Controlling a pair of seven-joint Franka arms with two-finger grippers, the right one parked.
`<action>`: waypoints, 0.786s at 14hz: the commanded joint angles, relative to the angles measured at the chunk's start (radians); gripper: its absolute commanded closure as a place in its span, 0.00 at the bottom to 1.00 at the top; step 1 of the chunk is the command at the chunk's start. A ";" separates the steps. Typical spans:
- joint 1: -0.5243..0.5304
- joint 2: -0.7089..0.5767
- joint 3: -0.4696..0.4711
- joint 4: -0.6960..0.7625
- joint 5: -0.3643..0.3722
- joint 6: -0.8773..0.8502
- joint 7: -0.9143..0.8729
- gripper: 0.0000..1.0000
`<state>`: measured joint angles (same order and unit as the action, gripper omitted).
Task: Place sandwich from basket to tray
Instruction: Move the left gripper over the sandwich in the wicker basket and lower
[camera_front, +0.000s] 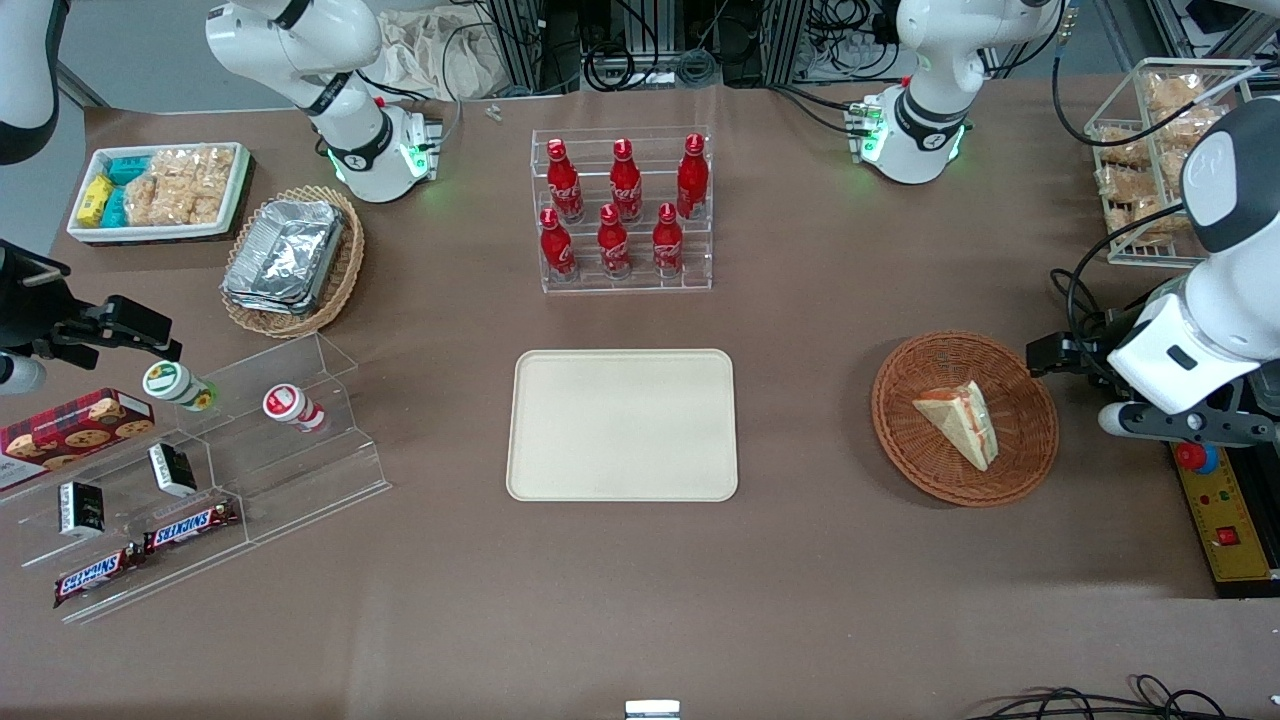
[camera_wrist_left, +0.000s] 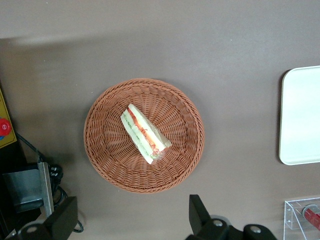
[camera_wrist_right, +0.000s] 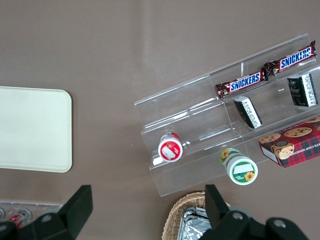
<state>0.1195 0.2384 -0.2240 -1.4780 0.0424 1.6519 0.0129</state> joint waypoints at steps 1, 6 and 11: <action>-0.006 0.022 0.000 0.036 -0.009 -0.007 -0.017 0.00; -0.047 0.044 -0.006 0.019 0.058 -0.006 -0.047 0.00; -0.072 0.050 -0.009 -0.117 0.086 0.098 -0.279 0.00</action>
<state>0.0440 0.3079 -0.2322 -1.5191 0.1144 1.6888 -0.1859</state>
